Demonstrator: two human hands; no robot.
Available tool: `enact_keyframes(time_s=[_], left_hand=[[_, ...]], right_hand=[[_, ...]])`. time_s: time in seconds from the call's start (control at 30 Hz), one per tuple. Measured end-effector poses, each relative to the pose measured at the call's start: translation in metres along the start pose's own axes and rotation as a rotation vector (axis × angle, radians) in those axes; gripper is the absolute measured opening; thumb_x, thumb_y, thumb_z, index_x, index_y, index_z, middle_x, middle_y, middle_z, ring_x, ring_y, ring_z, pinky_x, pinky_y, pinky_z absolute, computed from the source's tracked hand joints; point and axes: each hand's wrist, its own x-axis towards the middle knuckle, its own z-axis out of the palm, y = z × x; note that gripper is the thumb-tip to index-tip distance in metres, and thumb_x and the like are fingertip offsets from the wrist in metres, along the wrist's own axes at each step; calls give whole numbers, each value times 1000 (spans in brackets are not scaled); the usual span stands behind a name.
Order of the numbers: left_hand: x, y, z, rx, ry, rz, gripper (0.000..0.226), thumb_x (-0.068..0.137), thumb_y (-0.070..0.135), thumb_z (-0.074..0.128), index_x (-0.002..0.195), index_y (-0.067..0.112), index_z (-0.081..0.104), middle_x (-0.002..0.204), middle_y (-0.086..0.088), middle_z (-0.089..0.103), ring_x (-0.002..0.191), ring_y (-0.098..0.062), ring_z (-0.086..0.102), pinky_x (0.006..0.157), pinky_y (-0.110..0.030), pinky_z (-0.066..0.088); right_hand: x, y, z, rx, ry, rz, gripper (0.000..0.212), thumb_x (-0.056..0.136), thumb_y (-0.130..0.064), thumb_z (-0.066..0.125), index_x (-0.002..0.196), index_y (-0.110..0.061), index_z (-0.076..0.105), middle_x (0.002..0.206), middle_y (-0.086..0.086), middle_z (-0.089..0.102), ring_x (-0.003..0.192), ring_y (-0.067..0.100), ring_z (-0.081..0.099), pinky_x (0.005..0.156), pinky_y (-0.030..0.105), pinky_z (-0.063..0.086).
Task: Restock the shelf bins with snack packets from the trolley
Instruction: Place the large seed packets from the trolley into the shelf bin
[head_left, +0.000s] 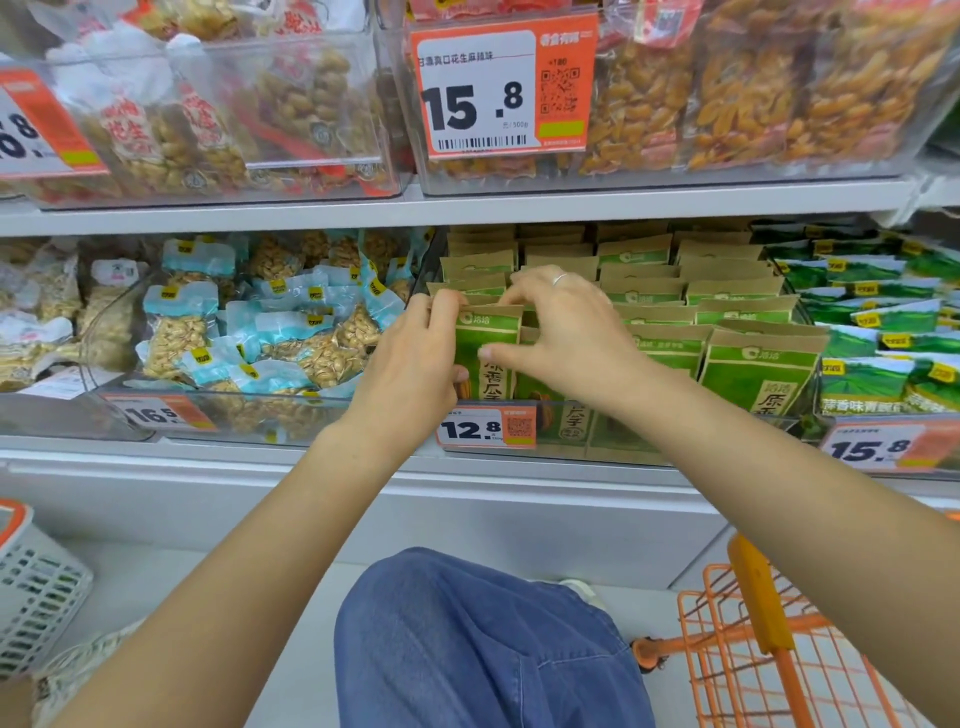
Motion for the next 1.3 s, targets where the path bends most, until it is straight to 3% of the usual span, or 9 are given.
enact_keyframes(time_s=[0.2,0.43,0.6,0.7,0.83,0.93,1.07,1.17,1.3], left_hand=[[-7,-5,9,12,34,-8,53,75,9,78,117,5,46,110,-14,53,96,-34,53,73,-37,37],[-16,-12,22,184,84,11,49,68,16,83,104,6,52,94,-10,61,91,-33,59,97,-50,40],[-23,-14,25,241,144,88,28,84,21,69,103,5,56,102,-14,59,91,-34,55,82,-44,43],[-18,-13,16,174,129,50,22,90,23,62,101,5,59,117,-16,54,101,-36,53,81,-43,43],[-6,-13,0,1,92,-15,25,97,33,50,110,14,61,146,-10,38,129,-31,38,99,-46,36],[2,-12,2,-68,52,71,21,93,30,59,105,14,66,137,-5,51,125,-27,43,101,-43,36],[14,-15,10,-123,77,-33,15,88,21,66,92,7,72,117,-5,62,110,-27,50,92,-34,37],[17,-19,9,-109,110,-128,17,88,26,67,93,11,74,117,-1,62,110,-26,50,92,-34,34],[15,-15,6,-49,95,-83,20,89,30,65,97,15,74,116,1,62,110,-25,49,94,-36,30]], right_hand=[[5,-4,-3,-43,-24,-29,43,83,-43,70,121,-24,64,143,-6,45,134,19,34,113,37,19],[0,-9,8,-190,-24,-131,40,86,-40,66,120,-20,64,141,-2,47,135,17,33,117,36,7],[1,-8,12,-267,-51,-159,38,87,-38,65,119,-18,64,142,1,44,136,20,32,117,37,7],[-2,-6,6,-170,-54,-139,40,85,-45,65,119,-23,63,142,-3,45,134,18,36,116,38,16],[-19,21,-15,-40,58,-10,34,89,-47,58,115,-26,62,124,-4,59,113,15,54,96,35,43],[-33,39,-20,-127,10,9,32,91,-46,57,112,-24,66,121,-2,61,109,20,57,92,34,43],[-32,42,-17,-91,11,41,24,89,-41,61,100,-23,72,119,-3,63,111,22,56,98,35,38],[-28,46,-19,-17,41,124,21,88,-43,63,94,-25,73,109,-5,67,104,19,59,100,38,40],[-23,40,-15,-81,37,100,22,90,-43,60,97,-26,72,102,-5,69,102,18,58,101,36,36]])
